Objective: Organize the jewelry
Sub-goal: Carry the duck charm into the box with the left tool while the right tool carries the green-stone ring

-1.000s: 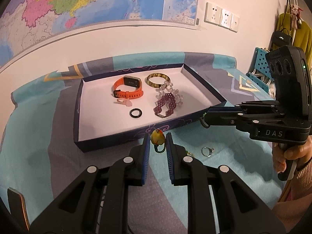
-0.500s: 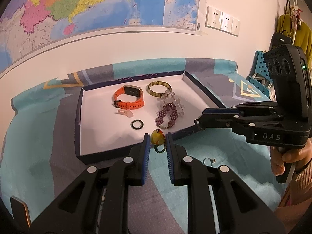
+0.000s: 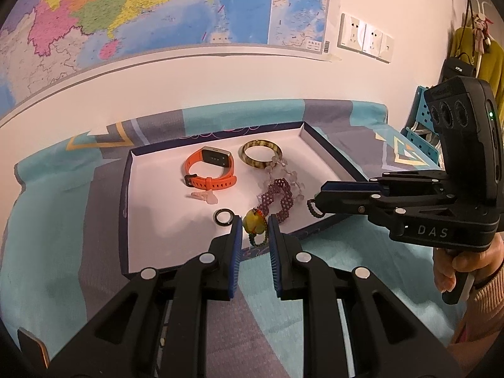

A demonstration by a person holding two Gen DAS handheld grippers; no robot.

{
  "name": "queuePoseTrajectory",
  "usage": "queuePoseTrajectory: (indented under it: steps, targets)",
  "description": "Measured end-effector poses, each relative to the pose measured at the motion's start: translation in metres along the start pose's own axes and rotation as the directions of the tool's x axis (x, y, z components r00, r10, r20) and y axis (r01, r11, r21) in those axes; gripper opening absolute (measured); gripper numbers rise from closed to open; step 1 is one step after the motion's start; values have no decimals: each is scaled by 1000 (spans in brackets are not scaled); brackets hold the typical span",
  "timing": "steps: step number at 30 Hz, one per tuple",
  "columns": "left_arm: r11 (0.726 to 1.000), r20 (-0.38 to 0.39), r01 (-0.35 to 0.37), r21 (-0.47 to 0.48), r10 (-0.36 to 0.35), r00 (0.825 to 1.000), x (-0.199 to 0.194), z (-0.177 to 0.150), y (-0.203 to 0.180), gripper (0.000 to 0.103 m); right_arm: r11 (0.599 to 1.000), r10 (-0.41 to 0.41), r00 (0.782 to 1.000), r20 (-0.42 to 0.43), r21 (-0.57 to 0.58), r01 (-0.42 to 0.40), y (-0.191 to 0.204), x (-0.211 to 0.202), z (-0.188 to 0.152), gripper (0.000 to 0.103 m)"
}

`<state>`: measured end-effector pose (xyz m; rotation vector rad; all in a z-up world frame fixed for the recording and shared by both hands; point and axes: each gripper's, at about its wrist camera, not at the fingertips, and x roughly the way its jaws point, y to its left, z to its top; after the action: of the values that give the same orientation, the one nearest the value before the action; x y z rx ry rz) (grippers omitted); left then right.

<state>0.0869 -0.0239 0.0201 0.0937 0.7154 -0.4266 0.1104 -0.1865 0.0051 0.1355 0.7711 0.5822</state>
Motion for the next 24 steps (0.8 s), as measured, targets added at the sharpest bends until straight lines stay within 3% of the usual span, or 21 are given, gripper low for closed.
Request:
queuePoseTrajectory:
  steps: [24]
  targets:
    - [1000, -7, -28, -6, 28, 1000, 24, 19, 9, 17, 1000, -15, 1000, -16, 2, 15, -11, 23, 25, 13]
